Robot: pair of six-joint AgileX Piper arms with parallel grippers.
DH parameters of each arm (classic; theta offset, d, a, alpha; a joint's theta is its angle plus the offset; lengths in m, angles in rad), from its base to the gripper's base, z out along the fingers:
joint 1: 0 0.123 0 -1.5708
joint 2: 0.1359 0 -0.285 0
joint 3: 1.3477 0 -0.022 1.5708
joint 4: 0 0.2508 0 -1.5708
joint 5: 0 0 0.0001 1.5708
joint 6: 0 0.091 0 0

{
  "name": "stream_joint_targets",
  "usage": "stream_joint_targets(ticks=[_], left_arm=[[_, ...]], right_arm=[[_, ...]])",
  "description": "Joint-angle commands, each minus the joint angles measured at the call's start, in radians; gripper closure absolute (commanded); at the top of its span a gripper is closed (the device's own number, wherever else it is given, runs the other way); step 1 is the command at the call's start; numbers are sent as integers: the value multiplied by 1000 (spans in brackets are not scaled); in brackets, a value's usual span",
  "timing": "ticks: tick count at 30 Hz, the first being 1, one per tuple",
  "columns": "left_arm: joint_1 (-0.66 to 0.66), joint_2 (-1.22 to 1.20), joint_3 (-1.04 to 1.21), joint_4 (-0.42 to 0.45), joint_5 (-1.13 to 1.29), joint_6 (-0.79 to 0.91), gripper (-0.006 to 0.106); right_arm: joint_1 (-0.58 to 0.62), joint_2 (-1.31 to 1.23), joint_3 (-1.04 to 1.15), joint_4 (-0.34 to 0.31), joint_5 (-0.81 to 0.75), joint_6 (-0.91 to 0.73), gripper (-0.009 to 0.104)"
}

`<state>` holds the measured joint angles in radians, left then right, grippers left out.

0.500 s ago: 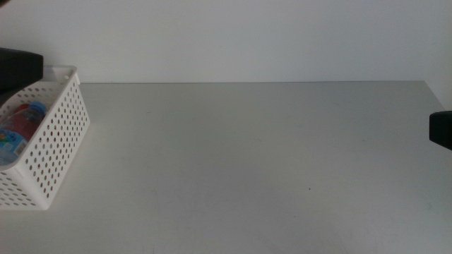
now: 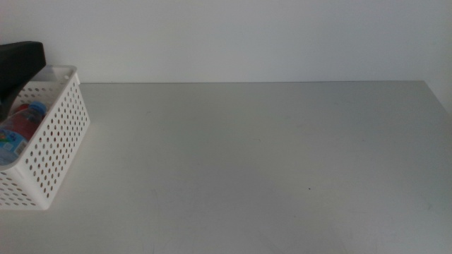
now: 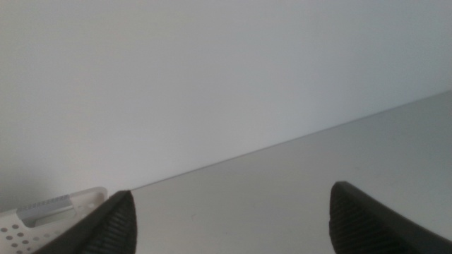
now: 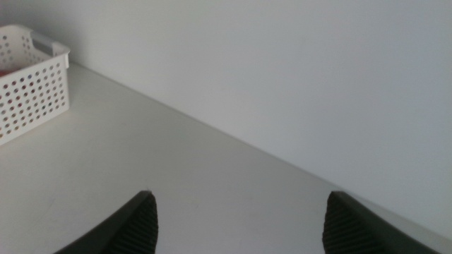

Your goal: Use arms to grab the bottles and put them into the dustbin to the left of the table.

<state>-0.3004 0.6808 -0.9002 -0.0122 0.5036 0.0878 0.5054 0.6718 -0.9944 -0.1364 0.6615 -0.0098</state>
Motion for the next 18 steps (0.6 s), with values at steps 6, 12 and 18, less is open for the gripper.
stream_joint_targets(ticks=[6,12,18], left_arm=[[3,-137,190,-20,-150,-16,7],[123,-251,345,-54,-236,-16,7],[237,-371,511,-161,-371,-16,7]], right_arm=[[-107,-47,30,-29,-136,-13,36],[-259,-177,226,116,-212,-13,36],[-348,-338,490,188,-395,-13,36]])
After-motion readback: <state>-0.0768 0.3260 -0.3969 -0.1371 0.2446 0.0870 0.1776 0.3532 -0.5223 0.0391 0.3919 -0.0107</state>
